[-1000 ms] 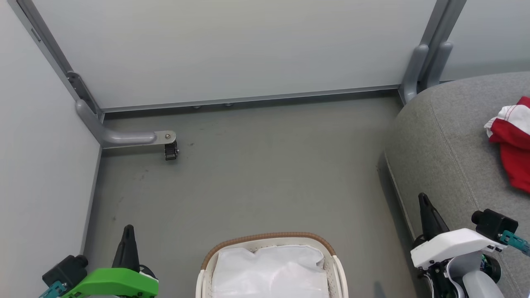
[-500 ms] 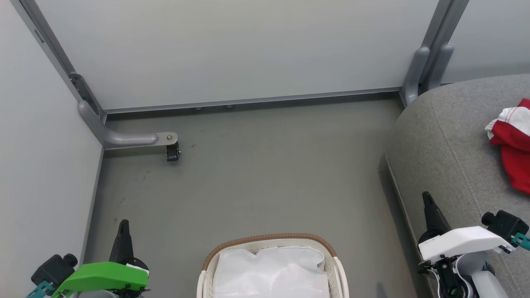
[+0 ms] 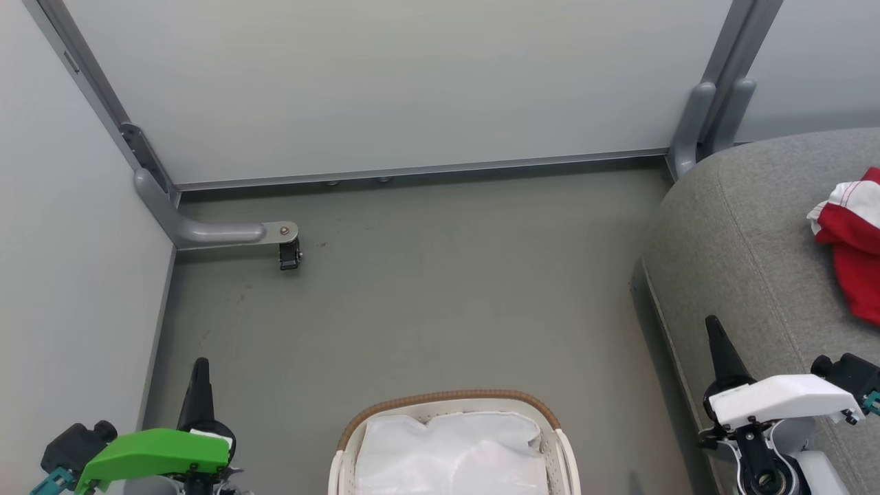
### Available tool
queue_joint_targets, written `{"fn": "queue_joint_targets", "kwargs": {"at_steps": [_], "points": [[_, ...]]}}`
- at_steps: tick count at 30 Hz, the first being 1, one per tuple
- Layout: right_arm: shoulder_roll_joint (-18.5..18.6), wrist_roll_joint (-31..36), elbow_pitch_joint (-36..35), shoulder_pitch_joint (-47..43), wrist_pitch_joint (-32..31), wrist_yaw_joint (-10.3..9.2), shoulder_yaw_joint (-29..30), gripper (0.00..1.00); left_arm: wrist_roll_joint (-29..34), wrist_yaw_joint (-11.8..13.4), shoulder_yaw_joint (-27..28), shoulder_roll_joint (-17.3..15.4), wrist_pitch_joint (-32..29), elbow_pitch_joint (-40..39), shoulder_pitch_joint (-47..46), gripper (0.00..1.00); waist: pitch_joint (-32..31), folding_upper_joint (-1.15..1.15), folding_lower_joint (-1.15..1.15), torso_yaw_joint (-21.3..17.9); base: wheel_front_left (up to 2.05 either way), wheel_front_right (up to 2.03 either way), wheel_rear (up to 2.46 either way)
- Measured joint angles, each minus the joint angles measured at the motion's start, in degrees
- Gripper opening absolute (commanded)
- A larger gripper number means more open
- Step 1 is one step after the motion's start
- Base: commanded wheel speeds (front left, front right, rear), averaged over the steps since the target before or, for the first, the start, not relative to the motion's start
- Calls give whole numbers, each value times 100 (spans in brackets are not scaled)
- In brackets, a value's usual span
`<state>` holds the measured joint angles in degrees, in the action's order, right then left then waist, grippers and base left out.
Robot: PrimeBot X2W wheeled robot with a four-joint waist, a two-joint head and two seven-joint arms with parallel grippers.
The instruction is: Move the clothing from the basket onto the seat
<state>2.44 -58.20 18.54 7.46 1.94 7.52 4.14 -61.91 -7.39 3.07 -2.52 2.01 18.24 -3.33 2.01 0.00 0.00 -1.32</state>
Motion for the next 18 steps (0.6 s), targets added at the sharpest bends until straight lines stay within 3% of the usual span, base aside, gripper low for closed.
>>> {"fn": "queue_joint_targets", "kwargs": {"at_steps": [18], "points": [[9, -1078, -138, -31, -271, 0, 75, 0, -965, 1, 104, -3, -276, -131, -82, 0, -48, 0, 0, 34, 0, 0, 0]]}}
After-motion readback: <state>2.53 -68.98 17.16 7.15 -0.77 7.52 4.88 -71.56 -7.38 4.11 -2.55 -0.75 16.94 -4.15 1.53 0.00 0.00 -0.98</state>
